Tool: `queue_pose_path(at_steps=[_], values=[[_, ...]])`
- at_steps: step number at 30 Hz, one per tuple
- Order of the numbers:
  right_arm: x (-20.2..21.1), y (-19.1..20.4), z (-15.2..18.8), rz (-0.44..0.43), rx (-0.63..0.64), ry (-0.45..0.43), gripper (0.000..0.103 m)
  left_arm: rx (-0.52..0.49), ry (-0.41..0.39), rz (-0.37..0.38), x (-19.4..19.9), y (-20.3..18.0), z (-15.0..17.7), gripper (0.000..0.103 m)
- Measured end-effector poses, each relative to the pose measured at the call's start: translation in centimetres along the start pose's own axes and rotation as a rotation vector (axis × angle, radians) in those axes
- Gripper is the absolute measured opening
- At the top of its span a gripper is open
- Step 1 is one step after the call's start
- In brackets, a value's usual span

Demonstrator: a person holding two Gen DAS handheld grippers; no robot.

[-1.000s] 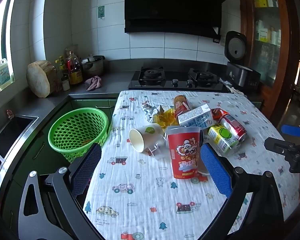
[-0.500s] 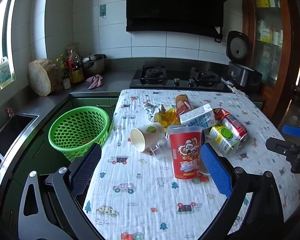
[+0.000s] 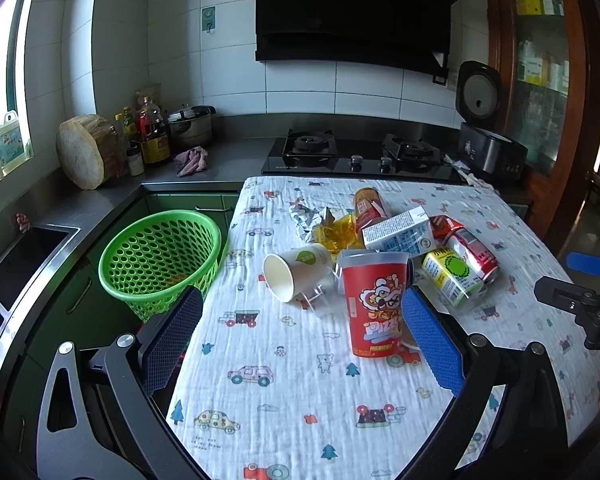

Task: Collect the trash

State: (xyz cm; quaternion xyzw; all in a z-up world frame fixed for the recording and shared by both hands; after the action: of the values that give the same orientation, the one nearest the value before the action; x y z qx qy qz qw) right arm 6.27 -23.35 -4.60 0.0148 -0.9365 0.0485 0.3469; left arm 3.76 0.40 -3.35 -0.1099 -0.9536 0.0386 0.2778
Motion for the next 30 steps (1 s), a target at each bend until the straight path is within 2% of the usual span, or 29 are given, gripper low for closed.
queue_pose_path(at_steps=[30], values=[[0.00, 0.30, 0.16, -0.009, 0.001, 0.000, 0.097, 0.011, 0.004, -0.003, 0.05, 0.10, -0.10, 0.098]])
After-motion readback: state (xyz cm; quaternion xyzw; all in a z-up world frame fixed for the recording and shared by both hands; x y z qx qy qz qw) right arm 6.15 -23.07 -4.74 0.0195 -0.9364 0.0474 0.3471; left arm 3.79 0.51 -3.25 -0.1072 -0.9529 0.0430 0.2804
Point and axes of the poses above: each gripper's, at about its wrist camera, not at the fingertips, and x roughly against the way its jaws point, y to its left, z to its underside, the point moved 4 cm from there along -x, roughly the way its jaws point, and after that the axes turned 14 degrees about z, right-handed, at the moved point
